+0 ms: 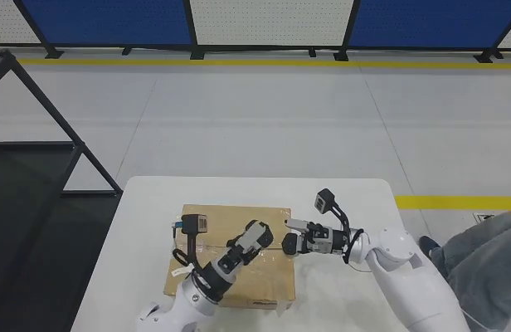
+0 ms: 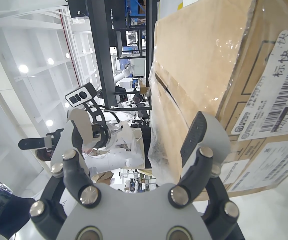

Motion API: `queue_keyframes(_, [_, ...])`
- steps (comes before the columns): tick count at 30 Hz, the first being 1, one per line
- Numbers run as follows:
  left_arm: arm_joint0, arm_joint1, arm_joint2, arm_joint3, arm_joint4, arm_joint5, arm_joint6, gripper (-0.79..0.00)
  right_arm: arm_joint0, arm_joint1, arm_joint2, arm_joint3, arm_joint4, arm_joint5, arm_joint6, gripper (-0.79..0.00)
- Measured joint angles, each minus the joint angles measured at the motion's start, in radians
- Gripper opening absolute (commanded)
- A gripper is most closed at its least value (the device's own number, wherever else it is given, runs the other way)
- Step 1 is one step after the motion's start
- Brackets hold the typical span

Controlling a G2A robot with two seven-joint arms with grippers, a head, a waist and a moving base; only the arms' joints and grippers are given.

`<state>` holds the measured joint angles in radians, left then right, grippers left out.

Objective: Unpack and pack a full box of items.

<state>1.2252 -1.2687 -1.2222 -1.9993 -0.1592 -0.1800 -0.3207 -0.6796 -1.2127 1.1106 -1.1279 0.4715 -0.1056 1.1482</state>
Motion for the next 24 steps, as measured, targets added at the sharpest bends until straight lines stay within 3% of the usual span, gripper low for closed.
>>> queue_keyframes(6, [0.084, 0.035, -0.294, -0.085, -0.273, 0.164, -0.222, 0.0, 0.014, -0.001, -0.007, 0.013, 0.002, -0.01, 0.02, 0.0])
queue_keyframes(9, [0.091, 0.057, -0.467, -0.064, -0.409, 0.325, -0.381, 0.0, 0.02, -0.002, -0.009, 0.023, 0.01, -0.017, 0.038, 0.0])
queue_keyframes(13, [0.086, 0.082, -0.645, 0.016, -0.447, 0.478, -0.523, 0.0, 0.027, -0.003, -0.012, 0.034, 0.012, -0.025, 0.044, 0.0])
queue_keyframes(15, [0.087, 0.086, -0.685, 0.031, -0.444, 0.498, -0.542, 0.0, 0.03, -0.003, -0.014, 0.037, 0.009, -0.026, 0.047, 0.0])
queue_keyframes(24, [0.105, 0.087, -0.658, 0.035, -0.399, 0.484, -0.494, 0.0, 0.036, -0.002, -0.02, 0.027, -0.006, -0.016, 0.046, 0.0])
